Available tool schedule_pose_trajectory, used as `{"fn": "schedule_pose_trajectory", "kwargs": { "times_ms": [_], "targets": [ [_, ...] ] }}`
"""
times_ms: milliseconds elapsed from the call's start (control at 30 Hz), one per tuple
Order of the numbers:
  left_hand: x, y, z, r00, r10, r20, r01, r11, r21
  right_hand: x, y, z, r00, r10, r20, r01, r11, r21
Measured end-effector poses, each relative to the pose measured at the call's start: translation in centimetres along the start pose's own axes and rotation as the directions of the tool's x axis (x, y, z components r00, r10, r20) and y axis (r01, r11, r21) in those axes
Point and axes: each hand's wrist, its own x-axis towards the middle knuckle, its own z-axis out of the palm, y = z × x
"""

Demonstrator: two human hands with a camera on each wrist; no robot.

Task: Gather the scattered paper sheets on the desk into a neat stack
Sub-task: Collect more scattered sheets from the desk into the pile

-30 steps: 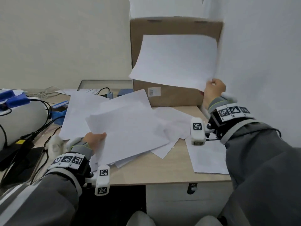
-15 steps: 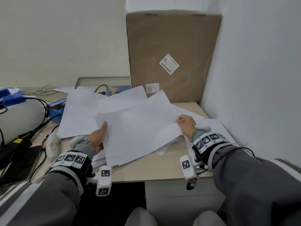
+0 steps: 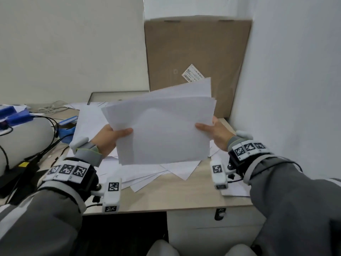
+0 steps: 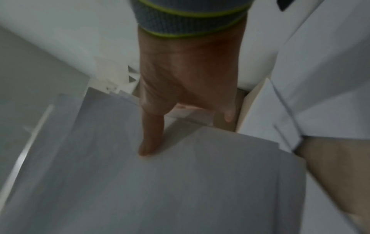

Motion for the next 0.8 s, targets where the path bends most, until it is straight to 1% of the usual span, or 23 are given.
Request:
{"fn": "schedule_pose_trajectory", "kwargs": {
  "times_ms": [33, 100, 133, 200, 267, 367, 467, 533, 600, 667, 700, 733, 800],
  "targets": [
    [0.2, 0.6, 0.0, 1.000, 0.020, 0.013, -0.020, 1.000, -0.021, -0.2, -1.0, 0.2, 0.999, -0.006, 0.035, 0.005, 1.000, 0.014],
    [0.1, 0.8, 0.1, 0.998, 0.046, 0.041, -0.044, 0.998, -0.044, -0.5, -1.6, 0.4, 0.999, 0.000, 0.043, 0.001, 1.000, -0.020],
    [-0.1, 0.4, 0.1, 0.998, 0.037, 0.053, -0.034, 0.998, -0.054, -0.9, -1.4, 0.4, 0.999, 0.007, 0.050, -0.004, 0.998, -0.056],
    [-0.7, -1.5, -0.2, 0.998, -0.027, 0.048, 0.029, 0.998, -0.059, -1.5, 0.1, 0.3, 0.998, 0.049, 0.050, -0.044, 0.995, -0.095],
    [-1.5, -3.4, -0.5, 0.995, -0.095, 0.031, 0.097, 0.993, -0.067, -2.0, 1.8, 0.0, 0.995, 0.095, 0.036, -0.092, 0.993, -0.079],
    [-2.3, -5.2, -0.6, 0.989, -0.147, 0.024, 0.148, 0.987, -0.064, -2.7, 2.9, 0.1, 0.991, 0.129, 0.039, -0.128, 0.991, -0.028],
    [-2.2, -5.2, -0.2, 0.990, -0.136, 0.018, 0.137, 0.988, -0.077, -2.9, 2.8, 0.8, 0.987, 0.156, 0.042, -0.157, 0.987, 0.034],
    [-1.9, -4.6, -0.1, 0.994, -0.107, 0.013, 0.107, 0.989, -0.103, -2.9, 2.4, 1.2, 0.985, 0.165, 0.040, -0.168, 0.984, 0.067],
    [-1.9, -4.3, -0.2, 0.997, -0.080, 0.024, 0.082, 0.990, -0.114, -3.0, 2.2, 1.5, 0.985, 0.165, 0.051, -0.166, 0.986, 0.023],
    [-2.1, -4.6, -0.3, 0.996, -0.087, 0.027, 0.089, 0.991, -0.103, -3.4, 2.3, 1.5, 0.983, 0.172, 0.062, -0.169, 0.984, -0.052],
    [-2.3, -4.9, -0.3, 0.995, -0.094, 0.026, 0.096, 0.990, -0.100, -3.6, 2.4, 1.5, 0.985, 0.164, 0.058, -0.161, 0.985, -0.062],
    [-2.5, -5.2, -0.3, 0.994, -0.103, 0.023, 0.105, 0.989, -0.100, -3.7, 2.4, 1.5, 0.990, 0.137, 0.041, -0.135, 0.989, -0.053],
    [-2.8, -5.7, -0.3, 0.993, -0.112, 0.022, 0.114, 0.988, -0.102, -3.5, 1.8, 1.8, 0.998, 0.046, -0.033, -0.046, 0.999, 0.018]
  ]
}}
